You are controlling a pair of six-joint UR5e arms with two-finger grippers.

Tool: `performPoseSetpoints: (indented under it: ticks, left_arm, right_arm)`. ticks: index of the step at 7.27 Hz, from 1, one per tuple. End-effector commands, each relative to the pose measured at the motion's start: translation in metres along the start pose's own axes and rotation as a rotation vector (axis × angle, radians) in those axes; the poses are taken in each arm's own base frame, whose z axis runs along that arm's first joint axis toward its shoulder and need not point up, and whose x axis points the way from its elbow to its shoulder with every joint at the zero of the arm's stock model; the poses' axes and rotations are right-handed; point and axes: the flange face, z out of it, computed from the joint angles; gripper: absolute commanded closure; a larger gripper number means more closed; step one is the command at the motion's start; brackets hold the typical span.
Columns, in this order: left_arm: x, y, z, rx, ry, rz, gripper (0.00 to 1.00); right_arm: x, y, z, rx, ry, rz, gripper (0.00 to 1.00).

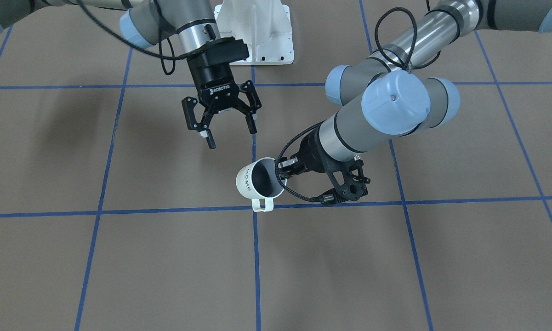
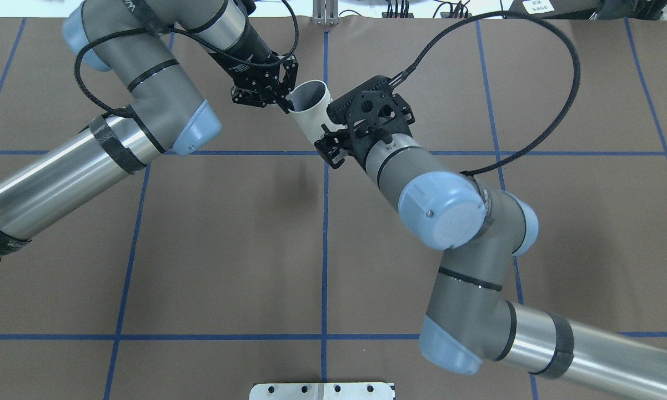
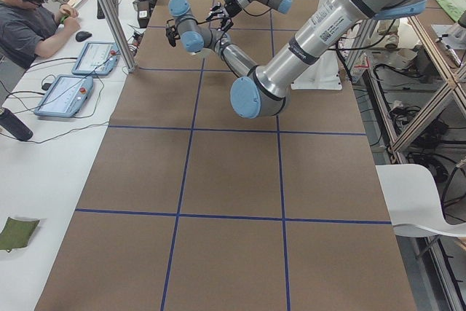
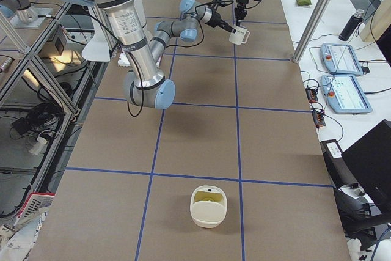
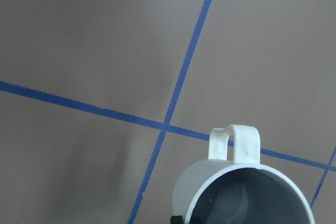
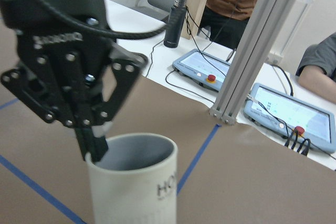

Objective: Left arm hands cup to right arm to dump lemon

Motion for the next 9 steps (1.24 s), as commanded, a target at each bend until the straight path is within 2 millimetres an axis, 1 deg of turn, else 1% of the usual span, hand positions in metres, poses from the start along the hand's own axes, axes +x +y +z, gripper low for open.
performPoseSetpoints:
  ticks: [1, 2, 3, 4, 5, 6, 7, 8, 9]
  left_arm:
    - [-0.006, -0.016, -0.020, 0.029, 0.004, -0.002, 1.00]
    - [-0.016, -0.023, -0.028, 0.042, 0.003, 0.019, 1.00]
    - [-0.013, -0.017, -0.035, 0.045, 0.015, 0.052, 1.00]
    - [-0.033, -0.014, -0.040, 0.051, 0.015, 0.089, 1.00]
    - [-0.062, -0.013, -0.041, 0.052, 0.002, 0.155, 1.00]
    - [-0.094, -0.017, -0.042, 0.060, -0.018, 0.183, 1.00]
    - [-0.125, -0.022, -0.045, 0.067, -0.039, 0.241, 1.00]
    - [-0.154, -0.031, -0.042, 0.073, -0.073, 0.300, 1.00]
    - [-0.181, -0.042, -0.047, 0.087, -0.099, 0.351, 1.00]
  right_arm:
    - [0.069, -0.017, 0.018, -0.223, -0.014, 0.048, 0.00]
    - [0.104, -0.022, 0.022, -0.323, -0.004, 0.076, 0.00]
    - [0.148, -0.023, 0.022, -0.468, -0.030, 0.138, 0.00]
    - [0.200, -0.026, 0.016, -0.555, -0.063, 0.215, 0.00]
    - [0.246, -0.006, 0.012, -0.625, -0.065, 0.252, 0.00]
    - [0.286, 0.008, 0.005, -0.654, -0.047, 0.250, 0.00]
    - [0.322, 0.017, -0.003, -0.698, -0.016, 0.303, 0.00]
    - [0.339, 0.030, -0.008, -0.725, -0.018, 0.302, 0.00]
    - [0.366, 0.045, -0.015, -0.741, 0.012, 0.315, 0.00]
